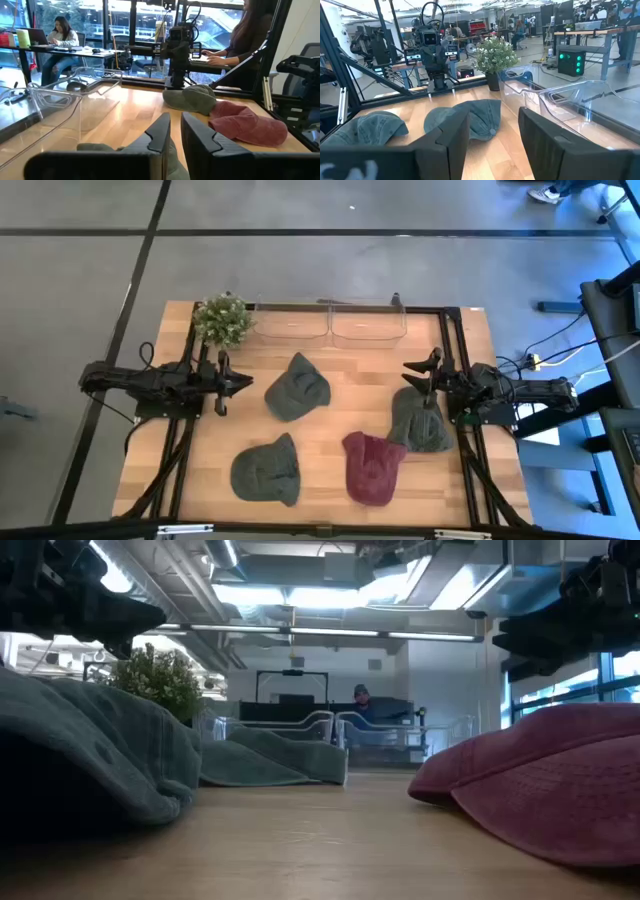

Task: Pick & Place hat

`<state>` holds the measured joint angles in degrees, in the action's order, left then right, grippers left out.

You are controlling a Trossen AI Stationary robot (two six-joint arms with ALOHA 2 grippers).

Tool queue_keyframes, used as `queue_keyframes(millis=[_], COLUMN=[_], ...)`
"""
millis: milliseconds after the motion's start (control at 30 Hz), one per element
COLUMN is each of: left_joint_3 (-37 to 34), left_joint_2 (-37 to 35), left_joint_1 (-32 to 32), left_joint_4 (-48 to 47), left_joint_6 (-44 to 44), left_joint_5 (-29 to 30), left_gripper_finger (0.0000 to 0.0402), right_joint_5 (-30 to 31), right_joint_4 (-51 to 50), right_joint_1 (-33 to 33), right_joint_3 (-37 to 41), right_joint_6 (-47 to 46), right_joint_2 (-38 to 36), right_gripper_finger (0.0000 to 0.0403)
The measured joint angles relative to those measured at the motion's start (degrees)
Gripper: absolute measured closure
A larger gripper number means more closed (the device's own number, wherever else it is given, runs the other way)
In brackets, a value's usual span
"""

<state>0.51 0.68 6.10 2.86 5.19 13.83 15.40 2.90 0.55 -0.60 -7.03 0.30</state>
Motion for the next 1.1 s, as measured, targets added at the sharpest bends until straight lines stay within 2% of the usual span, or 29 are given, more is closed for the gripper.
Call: queue_keyframes(millis=[1100], left_joint_3=[0.0], left_joint_2=[0.0], left_joint_1=[0.0], left_joint_4=[0.0], left_joint_6=[0.0], left_joint_5=[0.0], left_gripper_finger=[0.0358], right_joint_5=[0.0], right_joint_4=[0.0], right_joint_1=[0.0], right_joint_3=[0.0], right_joint_6=[0.0], right_joint_2=[0.0], right_gripper_finger=[0.0232])
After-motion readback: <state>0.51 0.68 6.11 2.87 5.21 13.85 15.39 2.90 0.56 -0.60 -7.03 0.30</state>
